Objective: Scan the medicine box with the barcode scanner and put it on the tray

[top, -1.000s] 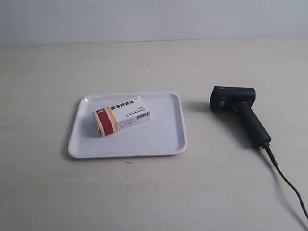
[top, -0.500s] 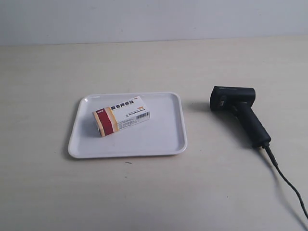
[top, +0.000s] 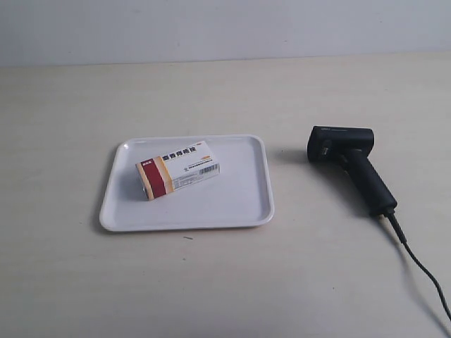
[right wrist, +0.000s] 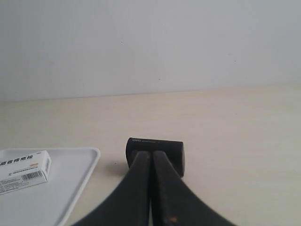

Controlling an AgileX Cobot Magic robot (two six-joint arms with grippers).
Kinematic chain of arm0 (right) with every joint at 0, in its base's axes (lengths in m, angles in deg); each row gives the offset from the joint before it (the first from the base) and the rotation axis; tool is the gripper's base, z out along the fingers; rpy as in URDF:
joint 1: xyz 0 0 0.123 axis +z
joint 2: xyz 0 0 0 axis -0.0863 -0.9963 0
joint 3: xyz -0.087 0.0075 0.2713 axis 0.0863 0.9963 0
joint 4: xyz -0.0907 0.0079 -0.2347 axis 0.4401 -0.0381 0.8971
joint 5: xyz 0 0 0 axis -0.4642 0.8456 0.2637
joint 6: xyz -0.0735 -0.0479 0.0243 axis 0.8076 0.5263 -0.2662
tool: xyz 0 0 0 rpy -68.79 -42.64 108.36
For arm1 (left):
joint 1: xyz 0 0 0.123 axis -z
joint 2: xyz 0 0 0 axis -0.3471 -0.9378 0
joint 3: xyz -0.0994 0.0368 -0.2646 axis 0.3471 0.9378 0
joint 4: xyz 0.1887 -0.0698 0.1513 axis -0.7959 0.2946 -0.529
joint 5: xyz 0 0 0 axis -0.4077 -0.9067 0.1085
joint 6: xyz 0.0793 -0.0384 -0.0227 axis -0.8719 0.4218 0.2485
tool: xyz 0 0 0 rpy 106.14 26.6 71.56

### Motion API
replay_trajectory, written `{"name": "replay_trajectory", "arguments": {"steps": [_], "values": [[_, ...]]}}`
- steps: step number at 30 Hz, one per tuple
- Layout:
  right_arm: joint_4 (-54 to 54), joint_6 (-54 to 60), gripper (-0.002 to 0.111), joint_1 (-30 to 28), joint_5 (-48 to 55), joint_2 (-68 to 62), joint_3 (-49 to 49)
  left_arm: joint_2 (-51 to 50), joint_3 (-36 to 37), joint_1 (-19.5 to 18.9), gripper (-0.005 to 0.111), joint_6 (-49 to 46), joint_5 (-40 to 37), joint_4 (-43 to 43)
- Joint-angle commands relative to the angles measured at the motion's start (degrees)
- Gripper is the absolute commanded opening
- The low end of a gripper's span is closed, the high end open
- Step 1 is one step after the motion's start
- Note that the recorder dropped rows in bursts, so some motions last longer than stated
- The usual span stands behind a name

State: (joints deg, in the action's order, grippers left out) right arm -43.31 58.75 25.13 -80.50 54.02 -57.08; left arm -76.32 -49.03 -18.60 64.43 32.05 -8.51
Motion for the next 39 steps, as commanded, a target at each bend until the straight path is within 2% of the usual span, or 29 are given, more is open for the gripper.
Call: {"name": "replay_trajectory", "arguments": {"steps": [1,12,14,19,24,39], "values": [[1.12,-0.70,0.000,-0.20,-0.41,0.58,0.24,0.36,0.01,-0.16,0.001,0.48,0.04,0.54],[1.12,-0.57,0.000,-0.94,-1.56,2.36,0.24,0.36,0.01,-0.16,0.001,0.37,-0.05,0.54],[1.12,-0.57,0.000,-3.39,-1.31,4.15,0.24,0.36,0.01,-0.16,0.001,0.37,-0.05,0.54],[1.12,-0.57,0.000,-13.65,-0.15,10.36,0.24,0.36,0.01,-0.16,0.001,0.37,-0.05,0.54],[1.12,-0.57,0.000,-17.54,0.90,10.36,0.24,0.36,0.01,-0.16,0.001,0.37,-0.05,0.54],[1.17,-0.57,0.000,-18.14,1.44,10.36,0.24,0.36,0.01,-0.16,0.001,0.38,-0.05,0.44]]}}
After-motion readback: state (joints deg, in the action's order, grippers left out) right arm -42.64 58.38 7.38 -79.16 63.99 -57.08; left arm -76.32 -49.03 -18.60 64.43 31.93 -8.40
